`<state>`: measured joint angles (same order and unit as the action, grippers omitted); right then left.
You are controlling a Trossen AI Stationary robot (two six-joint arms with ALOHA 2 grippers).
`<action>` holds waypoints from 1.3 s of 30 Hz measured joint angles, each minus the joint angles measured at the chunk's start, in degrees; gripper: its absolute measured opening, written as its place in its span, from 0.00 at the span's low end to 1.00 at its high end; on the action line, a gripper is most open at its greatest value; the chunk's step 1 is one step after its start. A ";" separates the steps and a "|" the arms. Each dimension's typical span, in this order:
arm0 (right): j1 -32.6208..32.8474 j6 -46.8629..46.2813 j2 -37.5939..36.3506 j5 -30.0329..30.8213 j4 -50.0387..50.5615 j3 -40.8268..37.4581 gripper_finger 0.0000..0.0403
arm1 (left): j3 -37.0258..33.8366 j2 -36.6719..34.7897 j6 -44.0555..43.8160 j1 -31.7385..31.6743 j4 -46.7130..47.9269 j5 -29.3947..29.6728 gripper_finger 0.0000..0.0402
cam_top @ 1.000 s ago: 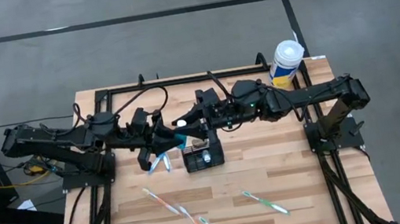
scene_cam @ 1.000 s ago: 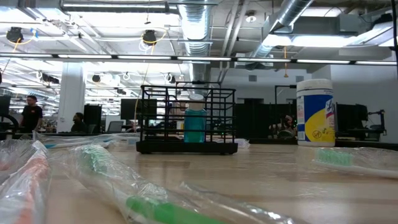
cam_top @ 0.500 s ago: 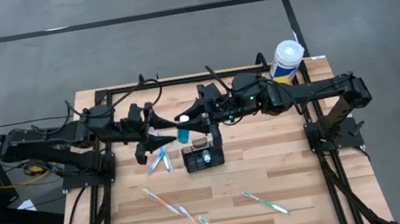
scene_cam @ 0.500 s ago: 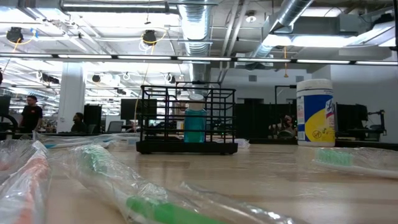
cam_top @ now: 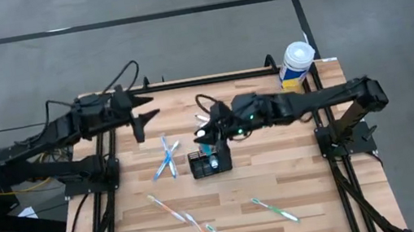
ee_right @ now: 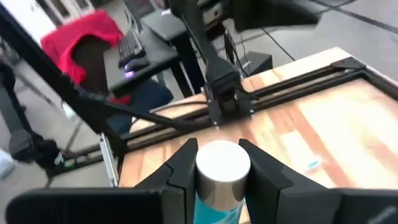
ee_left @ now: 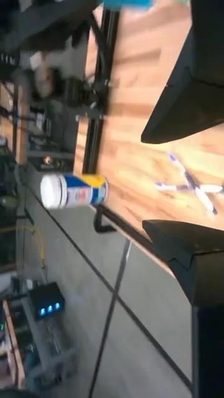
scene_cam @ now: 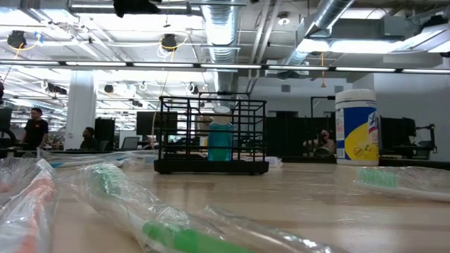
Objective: Pick & Place toothbrushing station
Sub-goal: Put the blue mouthwash into the mesh organizer
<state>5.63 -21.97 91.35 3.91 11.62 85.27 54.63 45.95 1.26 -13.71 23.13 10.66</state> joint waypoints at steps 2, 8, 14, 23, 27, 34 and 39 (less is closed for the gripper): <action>0.26 -1.95 -0.15 1.04 -6.39 -4.60 0.21 | -0.01 0.02 0.15 -1.13 0.66 -0.02 0.50; -0.51 -6.39 -0.10 2.65 -21.94 -16.70 0.21 | -1.72 0.55 0.53 -2.12 1.05 -0.02 0.47; -2.13 -6.31 0.79 2.79 -27.46 -23.19 0.21 | -6.37 0.57 -1.47 -1.94 0.34 -0.04 0.45; -2.80 -5.65 3.09 1.92 -37.31 -29.79 0.21 | -13.37 0.59 -1.70 -2.05 -9.79 -0.04 0.42; -2.77 -4.99 5.40 0.45 -39.03 -30.18 0.21 | -15.61 0.59 -2.25 -2.12 -12.47 -0.01 0.41; -2.80 -4.86 11.12 -1.10 -46.77 -30.18 0.21 | -17.99 0.61 -2.64 -2.12 -14.08 0.02 0.40; -3.54 -4.77 12.65 -1.14 -48.74 -30.09 0.21 | -19.18 0.59 -2.64 -2.12 -15.38 0.02 0.39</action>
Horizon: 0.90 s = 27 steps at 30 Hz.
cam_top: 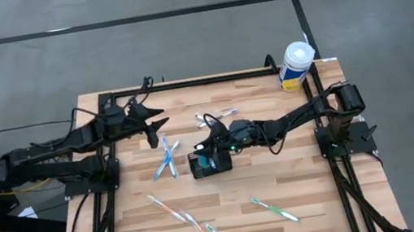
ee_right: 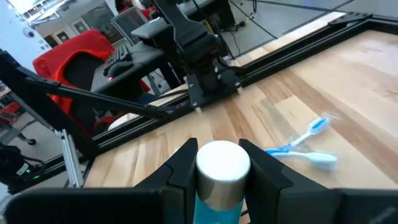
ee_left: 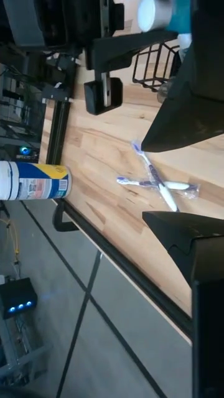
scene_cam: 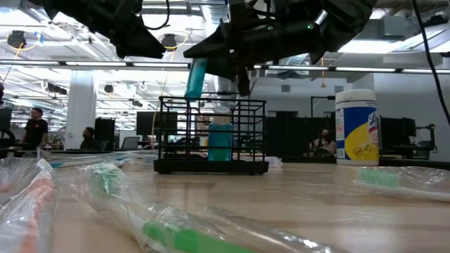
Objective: Pick & Place toothbrushing station
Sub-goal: Put the blue mouthwash into the mesh organizer
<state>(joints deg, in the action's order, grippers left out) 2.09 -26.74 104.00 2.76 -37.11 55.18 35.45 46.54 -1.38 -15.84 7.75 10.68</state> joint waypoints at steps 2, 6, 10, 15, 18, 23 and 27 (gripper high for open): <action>-0.35 0.79 0.05 0.06 -0.01 0.00 0.21 | -0.46 0.00 0.02 0.00 -0.91 0.00 0.39; -1.26 1.88 0.05 0.07 0.13 0.00 0.21 | -0.64 0.00 1.05 0.00 -1.60 0.00 0.39; -2.01 3.18 0.05 0.13 0.33 0.01 0.21 | -0.64 0.00 1.56 0.00 -1.92 0.01 0.39; -2.28 3.23 0.05 0.26 0.77 0.04 0.21 | -0.64 0.00 2.59 0.00 -1.94 0.02 0.39; -2.18 3.42 -0.91 0.30 3.28 -0.03 0.21 | -0.64 0.00 2.60 0.00 -2.00 0.31 0.39; -2.17 4.48 -3.61 0.54 9.05 -0.29 0.21 | -0.64 0.00 2.62 -1.03 -2.18 0.89 0.39; -1.89 5.52 -5.29 0.70 10.11 -0.12 0.21 | -0.64 0.00 2.60 -2.49 -2.47 0.35 0.39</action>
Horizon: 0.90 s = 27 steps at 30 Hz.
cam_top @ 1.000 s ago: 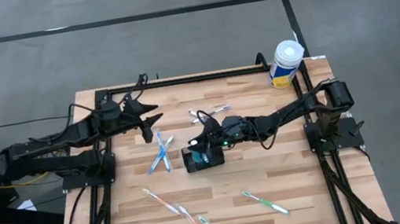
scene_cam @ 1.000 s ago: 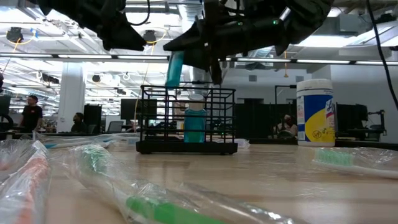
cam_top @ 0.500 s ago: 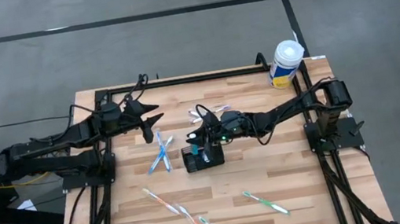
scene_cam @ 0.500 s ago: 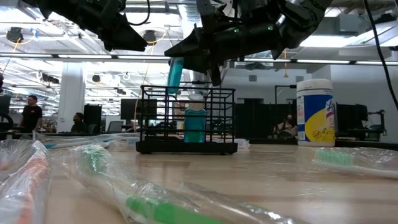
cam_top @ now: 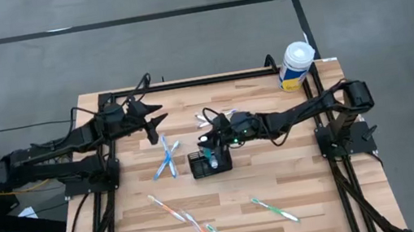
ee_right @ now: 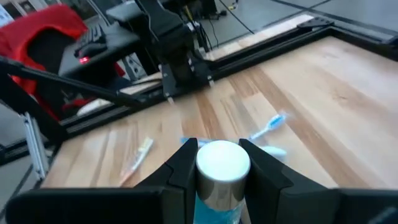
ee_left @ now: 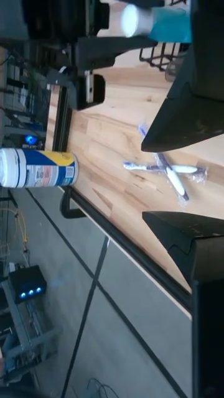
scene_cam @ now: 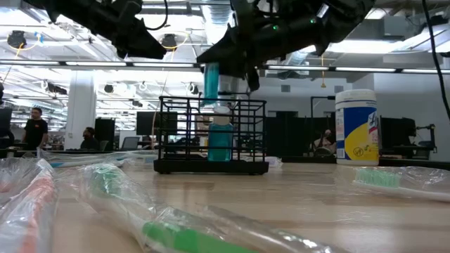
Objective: Pick & Place toothbrushing station
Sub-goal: Put the blue mouthwash into the mesh organizer
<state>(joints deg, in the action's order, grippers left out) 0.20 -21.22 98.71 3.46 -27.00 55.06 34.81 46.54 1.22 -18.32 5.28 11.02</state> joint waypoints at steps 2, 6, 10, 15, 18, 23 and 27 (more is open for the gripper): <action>0.20 0.30 0.03 -0.02 -0.23 -0.10 0.21 | 0.00 0.00 0.00 -0.52 -0.25 -0.04 0.39; 0.98 0.25 -0.06 -0.35 -0.65 -0.03 0.21 | 0.00 0.00 0.00 -1.46 -0.30 -0.29 0.39; 1.33 0.36 -0.06 -0.28 -0.73 -0.03 0.21 | 0.00 0.00 0.04 -2.67 -0.32 -1.57 0.39; 1.28 0.53 1.88 -0.28 -2.82 0.07 0.21 | 0.00 0.39 0.04 -3.85 -0.30 -2.41 0.39; 1.45 -0.75 4.86 -0.35 -5.75 -0.03 0.21 | 0.00 0.45 0.19 -4.01 -0.54 -2.95 0.39; 1.71 -1.30 8.42 -0.03 -9.86 -0.01 0.21 | 0.00 0.59 1.08 -4.01 -0.51 -3.25 0.39; 1.26 -1.28 8.40 0.02 -9.52 0.01 0.21 | 0.00 0.59 1.70 -4.01 -0.48 -3.34 0.39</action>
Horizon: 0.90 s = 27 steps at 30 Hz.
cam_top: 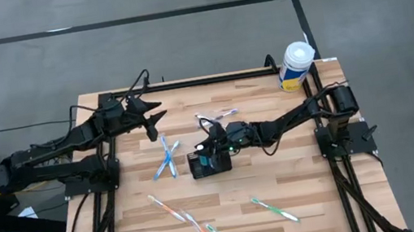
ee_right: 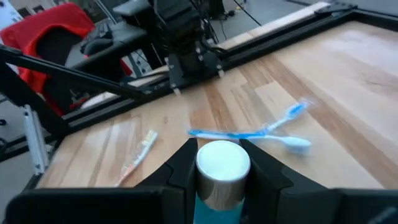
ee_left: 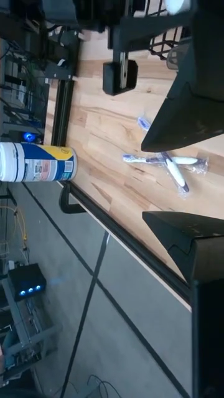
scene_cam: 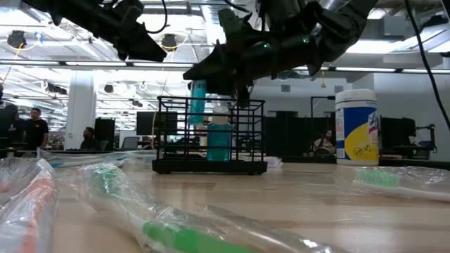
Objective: Pick & Place toothbrushing station
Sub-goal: Put the blue mouthwash into the mesh organizer, then put the right green toothbrush into the mesh organizer
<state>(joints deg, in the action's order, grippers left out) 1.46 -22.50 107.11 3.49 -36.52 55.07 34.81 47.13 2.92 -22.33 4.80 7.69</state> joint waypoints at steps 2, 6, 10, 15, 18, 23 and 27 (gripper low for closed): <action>-0.13 0.31 0.00 0.04 0.85 0.00 0.21 | 0.00 0.00 0.02 0.00 0.02 0.02 0.39; -0.05 0.72 0.00 -0.46 1.57 0.00 0.21 | 0.00 0.00 0.19 0.00 -0.01 0.02 0.39; 0.53 0.85 0.00 -0.47 2.91 0.00 0.21 | 0.00 0.00 0.31 0.00 -0.09 0.04 0.39; 0.82 0.02 0.00 -0.46 2.69 0.00 0.21 | 0.00 -0.02 0.31 0.00 -0.13 0.07 0.39; 0.76 -1.86 0.00 -0.48 2.65 0.00 0.33 | 0.00 -0.02 0.31 0.00 -0.13 0.08 0.39; 0.72 -1.99 0.00 -0.46 2.41 0.00 0.61 | 0.00 -0.02 0.31 0.00 -0.13 0.29 0.39; 0.67 -1.95 -0.01 -0.48 -0.68 0.01 0.64 | 0.00 -0.02 0.31 0.00 -0.13 0.28 0.39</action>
<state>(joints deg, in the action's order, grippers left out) 2.13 -24.45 107.10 3.01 -37.20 55.07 34.81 47.11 3.22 -22.33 4.67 7.97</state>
